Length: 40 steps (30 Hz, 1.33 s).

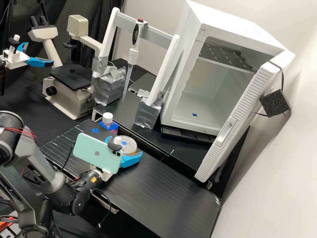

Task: Move the petri dish to the bench

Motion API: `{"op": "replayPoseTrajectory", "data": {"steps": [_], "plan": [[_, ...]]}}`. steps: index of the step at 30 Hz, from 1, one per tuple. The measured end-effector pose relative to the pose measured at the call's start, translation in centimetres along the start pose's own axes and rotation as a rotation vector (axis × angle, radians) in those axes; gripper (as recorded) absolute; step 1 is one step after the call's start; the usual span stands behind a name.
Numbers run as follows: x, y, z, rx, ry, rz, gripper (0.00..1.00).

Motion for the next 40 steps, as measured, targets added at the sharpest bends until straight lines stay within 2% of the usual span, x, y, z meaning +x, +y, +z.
{"op": "replayPoseTrajectory", "data": {"steps": [2,7,10,12,16,18,20,22,23,25,26,29,35,36,40], "plan": [[-0.5,0.3,-0.6,-0.011,0.002,0.014,1.0],[-1.2,0.7,-2.0,-0.075,0.029,0.066,1.0],[-1.2,0.7,-2.8,-0.108,0.069,0.072,1.0],[-1.2,0.7,-3.3,-0.115,0.098,0.082,1.0],[-1.1,1.1,-4.1,-0.075,0.15,0.146,1.0],[-1.0,1.3,-4.6,-0.023,0.185,0.188,1.0],[-0.8,1.3,-4.8,0.021,0.183,0.201,1.0],[-0.3,1.1,-5.4,0.102,0.19,0.202,1.0],[0.0,0.9,-5.7,0.113,0.194,0.191,1.0],[0.6,1.2,-6.2,0.148,0.193,0.227,1.0],[1.1,1.2,-6.4,0.139,0.186,0.248,1.0],[2.2,1.2,-6.8,0.139,0.164,0.289,1.0],[4.0,1.1,-5.9,0.133,0.124,0.342,1.0],[4.2,1.1,-5.7,0.135,0.12,0.34,1.0],[4.7,1.1,-5.0,0.179,0.101,0.337,1.0]]}}
